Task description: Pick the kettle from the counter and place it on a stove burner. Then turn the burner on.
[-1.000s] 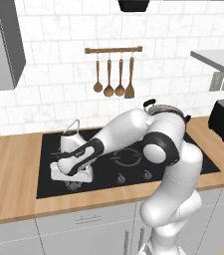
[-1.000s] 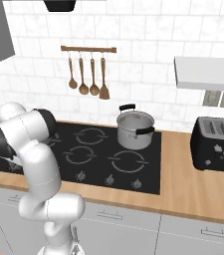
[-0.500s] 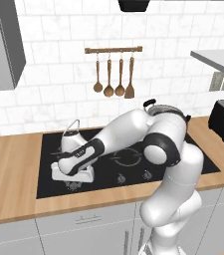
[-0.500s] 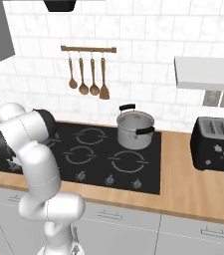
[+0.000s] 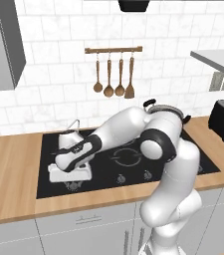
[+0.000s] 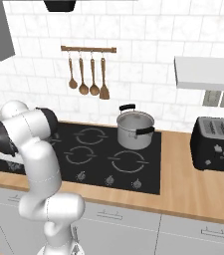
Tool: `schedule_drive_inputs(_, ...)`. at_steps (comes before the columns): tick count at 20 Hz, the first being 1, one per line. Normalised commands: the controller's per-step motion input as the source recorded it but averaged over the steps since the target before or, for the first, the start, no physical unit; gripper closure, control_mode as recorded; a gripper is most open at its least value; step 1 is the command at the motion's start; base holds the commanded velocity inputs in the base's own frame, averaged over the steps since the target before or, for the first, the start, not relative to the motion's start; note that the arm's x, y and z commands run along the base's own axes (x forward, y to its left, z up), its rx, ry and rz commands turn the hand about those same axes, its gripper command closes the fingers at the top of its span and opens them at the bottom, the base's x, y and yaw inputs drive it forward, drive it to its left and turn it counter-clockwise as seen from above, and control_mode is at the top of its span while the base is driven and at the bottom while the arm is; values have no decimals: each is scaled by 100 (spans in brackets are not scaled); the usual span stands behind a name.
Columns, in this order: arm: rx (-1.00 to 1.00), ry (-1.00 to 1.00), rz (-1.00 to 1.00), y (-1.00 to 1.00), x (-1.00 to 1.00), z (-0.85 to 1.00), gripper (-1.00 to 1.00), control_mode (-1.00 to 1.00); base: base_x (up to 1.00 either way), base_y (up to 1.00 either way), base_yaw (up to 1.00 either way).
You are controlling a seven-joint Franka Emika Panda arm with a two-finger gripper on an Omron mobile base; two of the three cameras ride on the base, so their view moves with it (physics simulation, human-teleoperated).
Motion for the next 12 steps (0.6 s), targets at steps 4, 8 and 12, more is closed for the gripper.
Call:
schedule_drive_inputs(4,-1,1,42,0,0,-32,100,-100,0,0,0)
schedule_drive_inputs(8,0,0,50,-2,-5,-30,100,-100,0,0,0)
schedule_drive_inputs(12,0,0,51,-13,-15,-33,100,-100,0,0,0)
